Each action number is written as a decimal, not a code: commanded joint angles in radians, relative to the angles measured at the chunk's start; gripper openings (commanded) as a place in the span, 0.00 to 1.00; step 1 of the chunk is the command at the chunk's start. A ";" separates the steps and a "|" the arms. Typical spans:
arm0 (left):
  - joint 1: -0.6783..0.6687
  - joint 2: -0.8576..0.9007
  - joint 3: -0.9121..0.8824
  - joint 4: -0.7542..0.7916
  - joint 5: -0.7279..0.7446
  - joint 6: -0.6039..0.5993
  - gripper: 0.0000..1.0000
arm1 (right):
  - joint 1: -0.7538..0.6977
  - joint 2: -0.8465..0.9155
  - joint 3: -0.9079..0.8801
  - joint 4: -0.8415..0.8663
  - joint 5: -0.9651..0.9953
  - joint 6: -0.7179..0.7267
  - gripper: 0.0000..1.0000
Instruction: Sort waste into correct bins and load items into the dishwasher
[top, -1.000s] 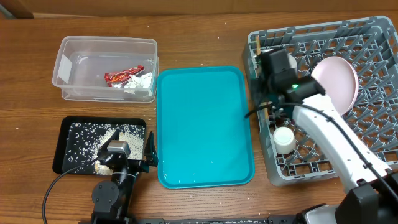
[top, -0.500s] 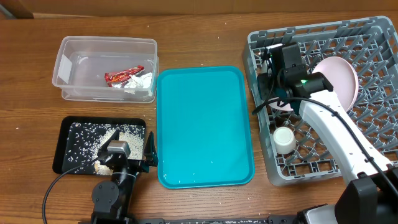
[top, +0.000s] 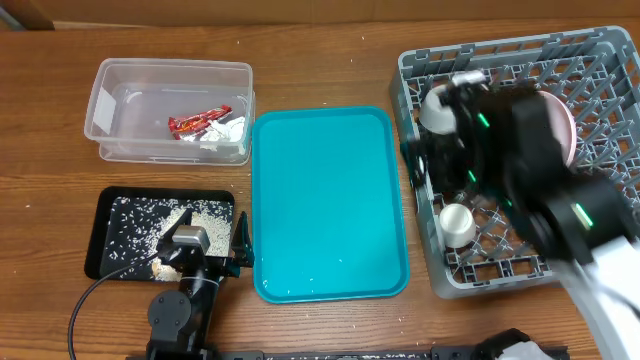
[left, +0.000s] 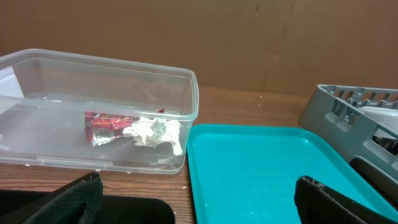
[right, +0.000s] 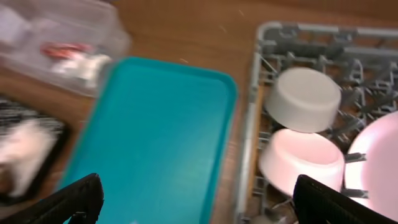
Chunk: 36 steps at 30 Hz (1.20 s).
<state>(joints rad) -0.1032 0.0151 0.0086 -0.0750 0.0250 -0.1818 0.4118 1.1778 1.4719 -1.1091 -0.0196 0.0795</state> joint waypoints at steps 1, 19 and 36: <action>-0.004 -0.010 -0.004 -0.002 -0.002 -0.006 1.00 | 0.049 -0.126 0.016 -0.026 -0.036 0.130 1.00; -0.004 -0.010 -0.004 -0.002 -0.002 -0.006 1.00 | 0.040 -0.403 0.010 -0.215 0.255 0.156 1.00; -0.004 -0.010 -0.004 -0.002 -0.002 -0.006 1.00 | -0.325 -0.905 -0.681 0.337 0.226 0.127 1.00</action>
<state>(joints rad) -0.1032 0.0151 0.0086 -0.0742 0.0250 -0.1818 0.0956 0.3630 0.9192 -0.8288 0.2325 0.2153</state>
